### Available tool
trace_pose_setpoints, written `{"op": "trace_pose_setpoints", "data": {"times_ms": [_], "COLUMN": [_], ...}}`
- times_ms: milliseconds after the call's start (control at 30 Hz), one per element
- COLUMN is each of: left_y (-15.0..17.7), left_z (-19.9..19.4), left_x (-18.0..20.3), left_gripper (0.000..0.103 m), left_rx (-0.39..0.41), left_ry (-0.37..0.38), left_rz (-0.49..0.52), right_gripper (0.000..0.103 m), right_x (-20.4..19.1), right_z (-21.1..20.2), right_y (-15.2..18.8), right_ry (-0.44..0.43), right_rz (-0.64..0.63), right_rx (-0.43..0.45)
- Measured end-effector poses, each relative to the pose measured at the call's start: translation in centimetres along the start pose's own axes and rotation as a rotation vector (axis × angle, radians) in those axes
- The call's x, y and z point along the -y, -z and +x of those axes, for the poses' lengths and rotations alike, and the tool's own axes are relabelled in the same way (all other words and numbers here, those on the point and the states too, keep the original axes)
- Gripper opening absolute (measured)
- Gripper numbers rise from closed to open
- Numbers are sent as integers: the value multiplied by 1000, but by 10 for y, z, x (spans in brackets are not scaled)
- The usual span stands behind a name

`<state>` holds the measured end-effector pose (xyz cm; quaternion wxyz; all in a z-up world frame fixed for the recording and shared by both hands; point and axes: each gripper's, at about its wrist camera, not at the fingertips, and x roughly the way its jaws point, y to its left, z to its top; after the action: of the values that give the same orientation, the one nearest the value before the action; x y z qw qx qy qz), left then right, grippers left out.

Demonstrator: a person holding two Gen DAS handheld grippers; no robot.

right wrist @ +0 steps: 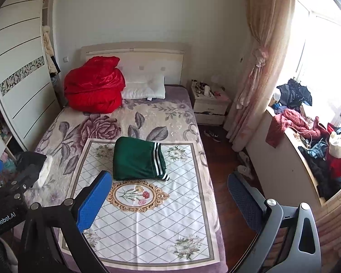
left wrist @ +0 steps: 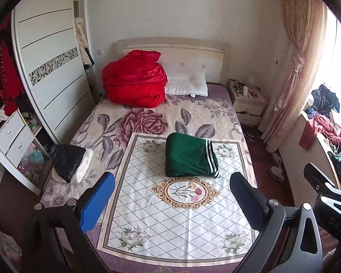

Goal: Fold large clothes

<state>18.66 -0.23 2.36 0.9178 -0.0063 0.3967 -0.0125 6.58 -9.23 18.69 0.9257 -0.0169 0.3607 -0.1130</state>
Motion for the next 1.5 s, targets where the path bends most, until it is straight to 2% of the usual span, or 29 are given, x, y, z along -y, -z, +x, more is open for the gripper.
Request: {"op": "trace_pose_setpoints", "data": {"times_ms": [567,1133,1500], "left_y": [-4,-3,-5], "left_z": [-2,-5,-9], "left_x": [3,9,12], "left_gripper": [103,103,103], "left_rx": [2,-1,6], "left_ry": [-16,-21,-14], "left_rz": [1,10,13], "right_gripper": [103,103,103], "right_x": [3,2,-3], "right_z": [1,6,-1], "right_y": [-16,-15,-1], "right_ry": [-6,-19,-16], "right_rz": [-38,-37,-21], "right_rx": [34,29,24]}}
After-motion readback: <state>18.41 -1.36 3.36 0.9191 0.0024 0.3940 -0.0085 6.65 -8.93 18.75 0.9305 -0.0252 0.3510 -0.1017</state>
